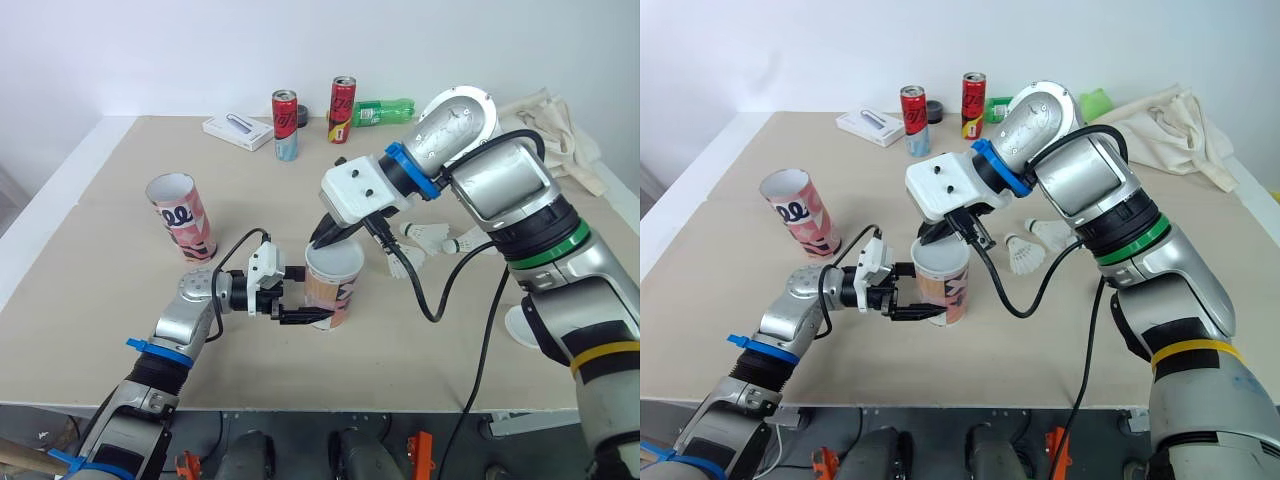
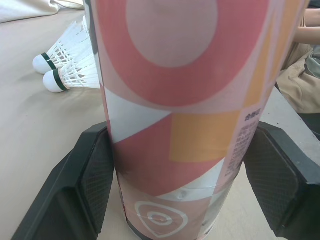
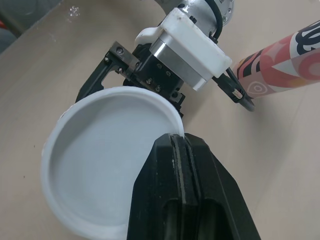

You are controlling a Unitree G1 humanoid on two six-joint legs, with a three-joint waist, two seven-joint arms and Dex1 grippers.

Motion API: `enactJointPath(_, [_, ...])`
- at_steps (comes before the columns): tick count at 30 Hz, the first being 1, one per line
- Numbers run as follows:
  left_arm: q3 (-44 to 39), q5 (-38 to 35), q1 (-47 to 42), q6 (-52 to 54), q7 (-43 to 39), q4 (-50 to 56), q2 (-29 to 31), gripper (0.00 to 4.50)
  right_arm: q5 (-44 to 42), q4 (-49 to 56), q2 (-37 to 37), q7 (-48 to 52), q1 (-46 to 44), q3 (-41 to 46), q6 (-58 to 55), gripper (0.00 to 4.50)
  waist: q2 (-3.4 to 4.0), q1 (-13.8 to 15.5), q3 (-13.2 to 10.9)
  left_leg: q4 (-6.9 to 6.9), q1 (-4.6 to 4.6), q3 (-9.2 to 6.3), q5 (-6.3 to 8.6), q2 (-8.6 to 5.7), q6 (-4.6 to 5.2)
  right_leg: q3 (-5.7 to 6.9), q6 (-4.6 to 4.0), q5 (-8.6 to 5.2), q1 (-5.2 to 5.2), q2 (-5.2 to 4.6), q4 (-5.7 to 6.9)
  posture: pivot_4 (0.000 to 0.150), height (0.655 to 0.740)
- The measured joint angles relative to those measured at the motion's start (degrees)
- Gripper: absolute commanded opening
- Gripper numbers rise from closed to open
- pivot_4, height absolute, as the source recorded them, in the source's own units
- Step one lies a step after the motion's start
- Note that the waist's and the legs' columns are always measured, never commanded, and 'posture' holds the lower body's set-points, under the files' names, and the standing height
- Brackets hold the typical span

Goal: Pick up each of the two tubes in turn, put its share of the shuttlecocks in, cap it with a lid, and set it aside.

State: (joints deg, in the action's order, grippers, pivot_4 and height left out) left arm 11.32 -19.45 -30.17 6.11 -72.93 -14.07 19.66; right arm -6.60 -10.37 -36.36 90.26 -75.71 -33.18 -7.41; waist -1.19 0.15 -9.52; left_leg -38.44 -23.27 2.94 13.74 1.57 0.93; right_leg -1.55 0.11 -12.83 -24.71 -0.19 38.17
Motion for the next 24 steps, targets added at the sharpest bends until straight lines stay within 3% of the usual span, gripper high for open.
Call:
enactJointPath(11, [0.09,0.27,0.04,0.01,0.01,0.02,-0.01,3.52,-0.16,0.47,0.14,-0.16,1.64,0.96,0.43,0.09,-0.11,0.00,0.08,0.00,0.05,-0.02,0.00,0.00,0.00,0.02,0.00,-0.01,0.07,-0.01,-0.01,0.150,0.7400])
enactJointPath(15, [-0.02,0.29,0.17,0.05,0.01,0.02,0.03,3.52,-0.08,-0.44,1.14,-0.17,2.77,1.74,0.39,1.38,-0.15,0.00,0.15,0.00,0.08,-0.02,0.00,0.00,0.01,0.02,0.00,-0.01,0.12,-0.01,-0.01,0.150,0.7400])
enactJointPath(19, [-0.02,0.30,0.27,0.07,0.06,0.05,0.05,3.52,0.35,-1.94,2.39,-0.18,2.87,3.36,-0.10,3.21,-0.17,0.00,0.18,0.00,0.13,-0.02,0.01,0.00,0.01,0.03,-0.01,-0.01,0.15,-0.01,-0.01,0.150,0.7400])
enactJointPath(24, [-0.34,0.20,0.36,0.45,0.07,0.22,0.10,3.52,0.69,-5.49,4.08,-0.03,1.84,4.14,-1.82,3.21,-0.17,-0.02,0.17,0.00,0.12,-0.02,0.00,0.01,0.00,0.02,-0.03,-0.01,0.13,0.00,0.00,0.150,0.7400])
